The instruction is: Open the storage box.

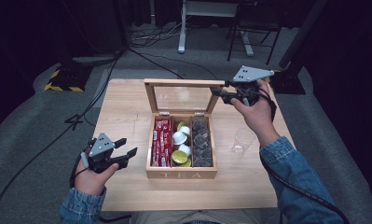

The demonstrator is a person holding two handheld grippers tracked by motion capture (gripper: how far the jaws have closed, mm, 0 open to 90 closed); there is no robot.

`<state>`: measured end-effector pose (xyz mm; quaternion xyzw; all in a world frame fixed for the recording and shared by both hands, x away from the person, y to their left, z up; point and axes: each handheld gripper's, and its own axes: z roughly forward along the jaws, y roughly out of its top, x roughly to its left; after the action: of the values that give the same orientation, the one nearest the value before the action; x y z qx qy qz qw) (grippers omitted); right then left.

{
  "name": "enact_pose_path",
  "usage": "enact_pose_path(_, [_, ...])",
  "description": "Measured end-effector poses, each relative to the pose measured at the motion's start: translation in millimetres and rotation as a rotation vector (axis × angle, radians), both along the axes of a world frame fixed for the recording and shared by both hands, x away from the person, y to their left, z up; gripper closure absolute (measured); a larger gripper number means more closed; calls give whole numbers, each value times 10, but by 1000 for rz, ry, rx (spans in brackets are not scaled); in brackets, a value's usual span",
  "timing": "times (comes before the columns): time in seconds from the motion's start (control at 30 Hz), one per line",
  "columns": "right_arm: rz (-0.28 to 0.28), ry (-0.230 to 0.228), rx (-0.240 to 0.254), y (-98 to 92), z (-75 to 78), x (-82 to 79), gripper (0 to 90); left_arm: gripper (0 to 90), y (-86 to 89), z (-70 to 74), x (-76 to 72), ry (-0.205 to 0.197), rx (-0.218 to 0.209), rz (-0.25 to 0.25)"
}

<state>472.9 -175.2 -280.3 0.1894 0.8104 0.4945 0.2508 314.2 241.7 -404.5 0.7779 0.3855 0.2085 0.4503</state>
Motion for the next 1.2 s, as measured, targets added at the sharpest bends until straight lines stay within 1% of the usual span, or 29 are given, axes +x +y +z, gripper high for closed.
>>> enact_pose_path(0.17, [-12,1,2,14,24,129,574,445,30,-15,-19,7,0,8])
enact_pose_path(0.27, [-22,-4,-10,31,36,198,565,444,41,-35,-11,18,-5,16])
enact_pose_path(0.37, [-38,-6,-23,56,42,268,573,445,51,-56,13,24,-3,11])
enact_pose_path(0.47, [-47,3,-11,71,35,343,566,441,52,-72,35,32,-4,10])
enact_pose_path(0.63, [-64,34,35,95,-18,473,530,438,54,-85,65,37,-8,8])
enact_pose_path(0.7, [-71,60,50,109,-37,540,528,438,61,-92,78,40,-9,3])
enact_pose_path(0.73, [-71,60,50,109,-37,540,528,438,61,-92,78,40,-9,3])
enact_pose_path(0.77, [-74,71,60,115,-37,576,529,438,66,-104,88,46,-15,7])
enact_pose_path(0.8, [-87,84,66,127,-23,652,522,438,74,-112,100,48,-17,8])
enact_pose_path(0.87, [-92,89,65,132,-20,674,519,438,77,-117,108,49,-20,9])
enact_pose_path(0.9, [-104,95,63,142,-19,733,513,438,84,-122,124,51,-18,8])
enact_pose_path(0.93, [-104,95,63,142,-19,733,513,438,84,-122,124,51,-18,8])
enact_pose_path(0.97, [-110,99,62,149,-22,772,507,438,86,-127,137,52,-18,6])
enact_pose_path(1.1, [-124,92,60,163,-60,825,494,438,87,-154,157,62,-21,9])
enact_pose_path(1.17, [-131,97,62,168,-86,851,469,438,88,-163,163,65,-20,8])
enact_pose_path(1.2, [-133,104,63,173,-102,867,435,438,86,-167,164,65,-21,8])
